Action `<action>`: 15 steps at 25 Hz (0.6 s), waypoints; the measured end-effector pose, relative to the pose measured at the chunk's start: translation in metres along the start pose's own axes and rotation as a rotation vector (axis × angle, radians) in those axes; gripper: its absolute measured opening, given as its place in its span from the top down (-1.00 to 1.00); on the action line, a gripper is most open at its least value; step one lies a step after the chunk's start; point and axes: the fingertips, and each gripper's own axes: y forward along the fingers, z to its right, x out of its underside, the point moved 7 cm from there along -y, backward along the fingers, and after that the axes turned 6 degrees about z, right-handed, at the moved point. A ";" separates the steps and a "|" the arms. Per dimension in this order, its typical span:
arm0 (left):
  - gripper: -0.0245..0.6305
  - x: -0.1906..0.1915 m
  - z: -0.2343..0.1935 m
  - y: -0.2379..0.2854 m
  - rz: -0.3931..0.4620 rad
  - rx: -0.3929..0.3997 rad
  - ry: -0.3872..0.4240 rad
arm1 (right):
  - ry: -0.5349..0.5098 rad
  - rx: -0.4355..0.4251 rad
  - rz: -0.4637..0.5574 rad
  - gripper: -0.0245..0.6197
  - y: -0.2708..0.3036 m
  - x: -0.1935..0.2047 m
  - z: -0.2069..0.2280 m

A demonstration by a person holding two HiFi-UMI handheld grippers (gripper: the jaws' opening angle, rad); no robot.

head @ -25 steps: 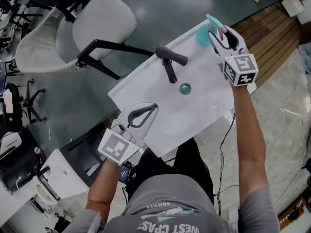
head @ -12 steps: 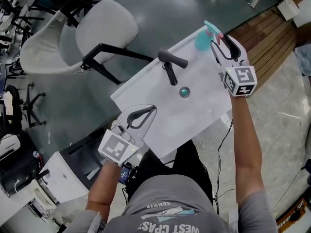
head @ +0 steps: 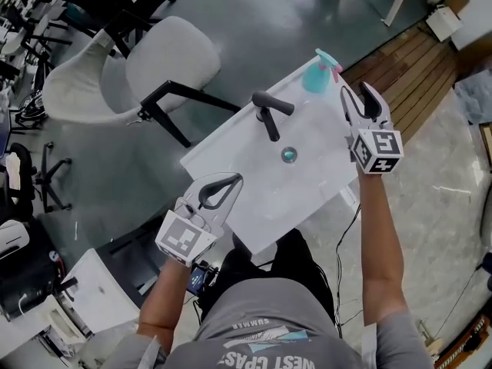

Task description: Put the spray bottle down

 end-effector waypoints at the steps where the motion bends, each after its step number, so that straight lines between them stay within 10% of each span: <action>1: 0.92 -0.003 0.000 -0.004 0.005 -0.003 0.008 | 0.008 0.011 0.001 0.39 -0.005 -0.004 -0.001; 15: 0.92 -0.028 -0.007 -0.068 0.068 -0.033 0.077 | 0.105 0.113 0.027 0.93 -0.079 -0.064 -0.041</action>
